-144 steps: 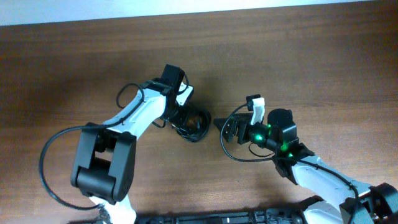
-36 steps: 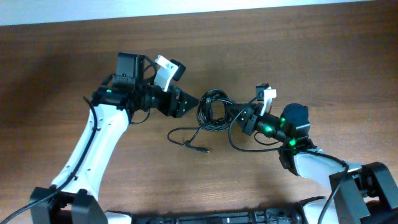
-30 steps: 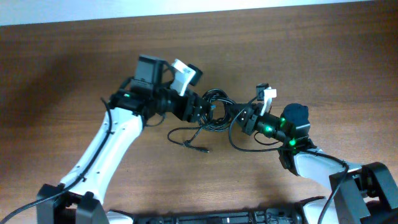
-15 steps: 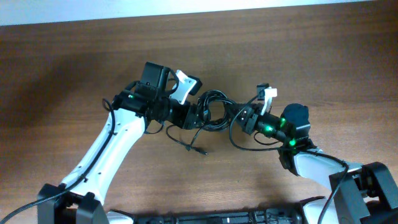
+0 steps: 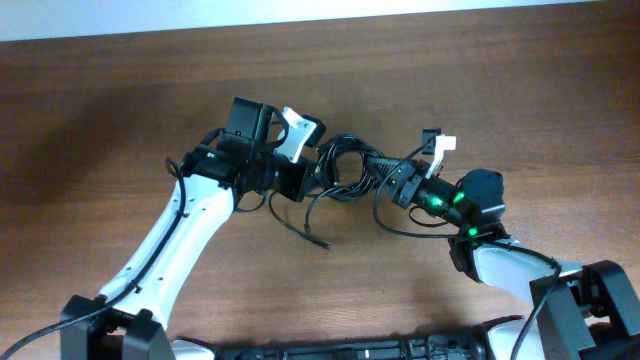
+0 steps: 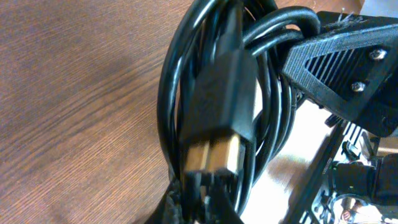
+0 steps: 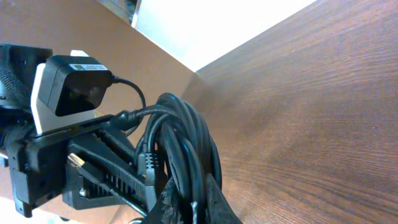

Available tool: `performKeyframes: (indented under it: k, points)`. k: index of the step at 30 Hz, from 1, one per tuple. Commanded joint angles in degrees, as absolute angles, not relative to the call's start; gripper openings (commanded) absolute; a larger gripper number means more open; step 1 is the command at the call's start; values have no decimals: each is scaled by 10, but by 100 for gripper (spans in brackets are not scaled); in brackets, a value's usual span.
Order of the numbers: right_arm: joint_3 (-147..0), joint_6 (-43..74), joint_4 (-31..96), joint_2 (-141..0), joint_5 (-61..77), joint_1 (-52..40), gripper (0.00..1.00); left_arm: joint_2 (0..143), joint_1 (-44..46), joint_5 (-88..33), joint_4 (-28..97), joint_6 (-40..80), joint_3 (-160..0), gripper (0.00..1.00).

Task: Untangle cables
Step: 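Lift the bundle with both grippers and pull loops apart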

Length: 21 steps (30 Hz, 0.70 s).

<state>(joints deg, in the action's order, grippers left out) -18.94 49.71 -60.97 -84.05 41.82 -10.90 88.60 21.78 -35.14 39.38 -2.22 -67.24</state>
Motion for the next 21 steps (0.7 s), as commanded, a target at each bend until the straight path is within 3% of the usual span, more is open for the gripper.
performKeyframes:
  k: [1,4,7,8,10,15,21]
  points:
    - [-199,499,-616,-828,417,-109,14,882,229,-381,384,-71,-663,0]
    - [-199,413,-587,-828,417,-100,29,881,204,-366,382,-126,-664,0]
    - [-199,410,-569,-827,463,-69,37,881,147,-301,382,-125,-664,0]
    - [-199,420,-591,-827,489,-67,47,881,132,-306,382,-125,-664,0]
    - [-199,447,-619,-827,505,-68,55,881,124,-305,382,-126,-664,0]
    - [-199,488,-632,-828,445,-129,56,881,148,-306,375,-125,-664,0]
    - [-200,531,-609,-830,206,-256,55,881,199,-332,373,-126,-664,0]
